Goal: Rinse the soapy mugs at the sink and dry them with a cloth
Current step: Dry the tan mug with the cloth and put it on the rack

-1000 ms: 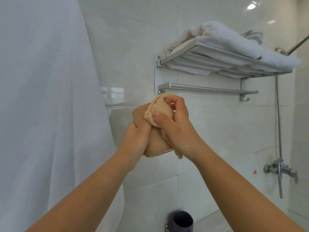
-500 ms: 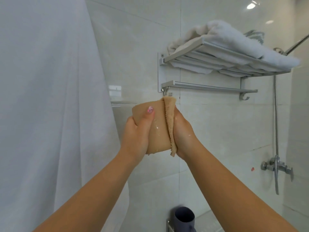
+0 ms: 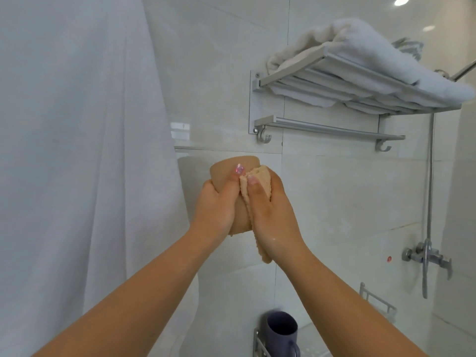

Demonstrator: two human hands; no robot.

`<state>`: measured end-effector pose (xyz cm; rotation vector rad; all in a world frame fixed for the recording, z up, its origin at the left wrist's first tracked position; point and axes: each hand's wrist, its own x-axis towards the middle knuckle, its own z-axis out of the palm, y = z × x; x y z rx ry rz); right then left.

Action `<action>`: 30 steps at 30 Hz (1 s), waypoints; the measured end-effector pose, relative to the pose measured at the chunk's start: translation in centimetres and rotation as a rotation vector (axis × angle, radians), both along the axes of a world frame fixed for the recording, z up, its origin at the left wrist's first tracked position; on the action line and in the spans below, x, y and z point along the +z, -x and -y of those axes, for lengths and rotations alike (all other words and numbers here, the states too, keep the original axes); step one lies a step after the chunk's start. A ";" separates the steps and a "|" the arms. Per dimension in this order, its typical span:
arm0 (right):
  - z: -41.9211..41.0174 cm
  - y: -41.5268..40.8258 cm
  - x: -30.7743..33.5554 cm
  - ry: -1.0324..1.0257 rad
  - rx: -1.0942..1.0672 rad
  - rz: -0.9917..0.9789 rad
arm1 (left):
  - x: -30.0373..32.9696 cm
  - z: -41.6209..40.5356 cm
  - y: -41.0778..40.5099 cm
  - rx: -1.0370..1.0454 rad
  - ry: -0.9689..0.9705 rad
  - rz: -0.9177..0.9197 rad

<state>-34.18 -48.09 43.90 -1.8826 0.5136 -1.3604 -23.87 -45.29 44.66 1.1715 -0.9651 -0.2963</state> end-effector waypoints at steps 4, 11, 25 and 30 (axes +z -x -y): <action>1.3 0.2 1.8 -0.077 0.126 0.007 | -0.3 -0.7 -0.1 -0.028 -0.014 0.097; 2.8 0.1 0.8 -0.535 0.523 0.229 | -0.2 -0.7 0.7 0.031 -0.062 0.174; 3.2 -0.2 0.6 -0.442 0.324 0.065 | 0.8 0.9 -0.6 0.192 -0.225 0.176; 4.2 1.4 1.1 -0.607 0.501 0.076 | 1.2 0.4 -2.2 -0.007 -0.063 -0.249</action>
